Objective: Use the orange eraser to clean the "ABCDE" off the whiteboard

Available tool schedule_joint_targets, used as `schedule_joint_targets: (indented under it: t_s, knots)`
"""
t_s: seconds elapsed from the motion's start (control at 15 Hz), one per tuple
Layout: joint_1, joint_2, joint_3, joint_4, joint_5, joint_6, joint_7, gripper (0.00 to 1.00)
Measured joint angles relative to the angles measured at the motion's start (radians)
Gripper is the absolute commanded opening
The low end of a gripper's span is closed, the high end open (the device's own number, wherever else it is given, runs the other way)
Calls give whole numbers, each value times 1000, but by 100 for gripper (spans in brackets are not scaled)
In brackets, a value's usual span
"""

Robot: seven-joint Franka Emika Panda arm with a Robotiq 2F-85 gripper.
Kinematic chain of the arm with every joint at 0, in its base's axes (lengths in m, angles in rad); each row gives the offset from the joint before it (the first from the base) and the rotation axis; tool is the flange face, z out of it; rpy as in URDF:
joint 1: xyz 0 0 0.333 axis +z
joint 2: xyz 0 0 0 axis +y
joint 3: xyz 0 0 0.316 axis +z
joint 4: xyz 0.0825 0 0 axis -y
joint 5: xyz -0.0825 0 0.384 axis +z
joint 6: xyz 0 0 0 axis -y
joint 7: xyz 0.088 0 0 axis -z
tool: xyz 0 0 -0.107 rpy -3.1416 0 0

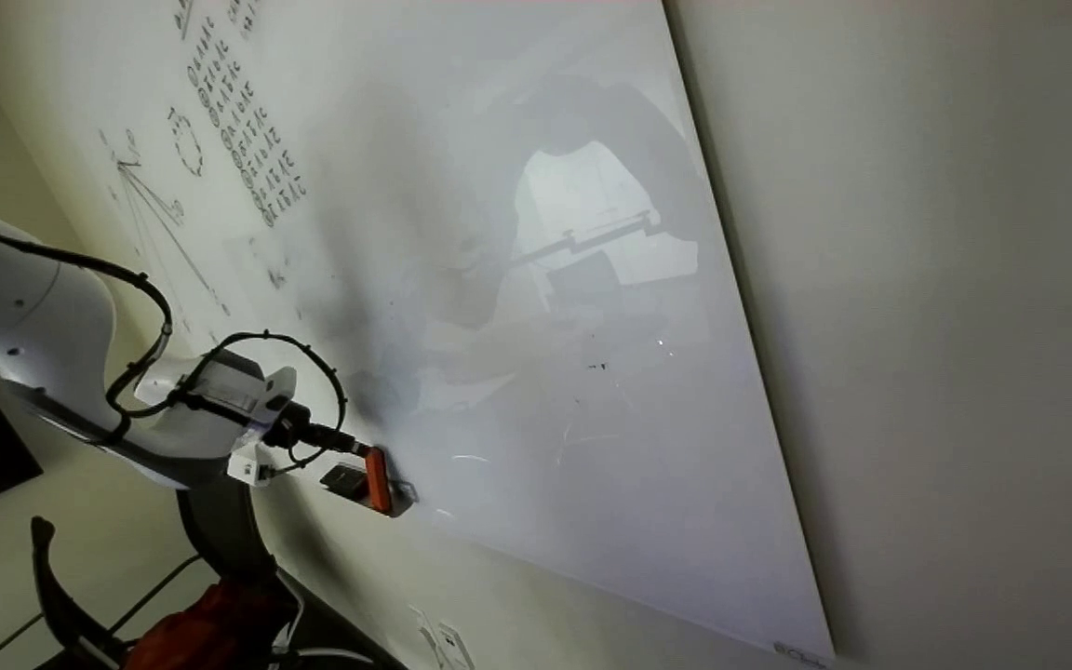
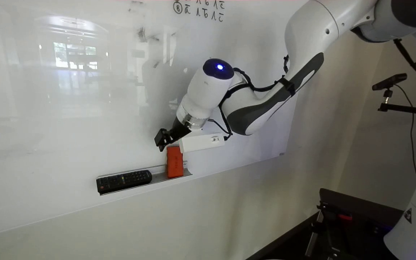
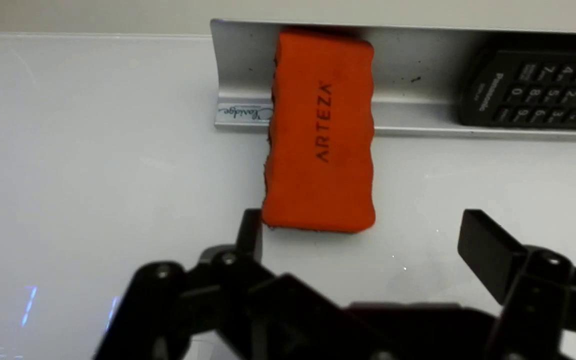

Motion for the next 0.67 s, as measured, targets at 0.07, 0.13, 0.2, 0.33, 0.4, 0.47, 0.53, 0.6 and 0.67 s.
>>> schedule_joint_targets:
  t_s: [0.07,0.13,0.2,0.33,0.4,0.47,0.53,0.6,0.67]
  knots:
    - [8,-24,-1,-5,35,-7,-30,100]
    - [18,-53,-2,-13,69,-23,-60,100]
    - [30,-89,-2,-25,102,-50,-90,100]
    - [55,-168,0,-53,175,-110,-161,100]
    - [66,-207,2,-67,215,-136,-202,100]
    - [75,-244,5,-81,254,-157,-240,100]
    - [85,-278,7,-92,287,-175,-273,100]
    - [93,-307,8,-102,312,-191,-298,100]
    - [100,-332,9,-109,329,-206,-315,100]
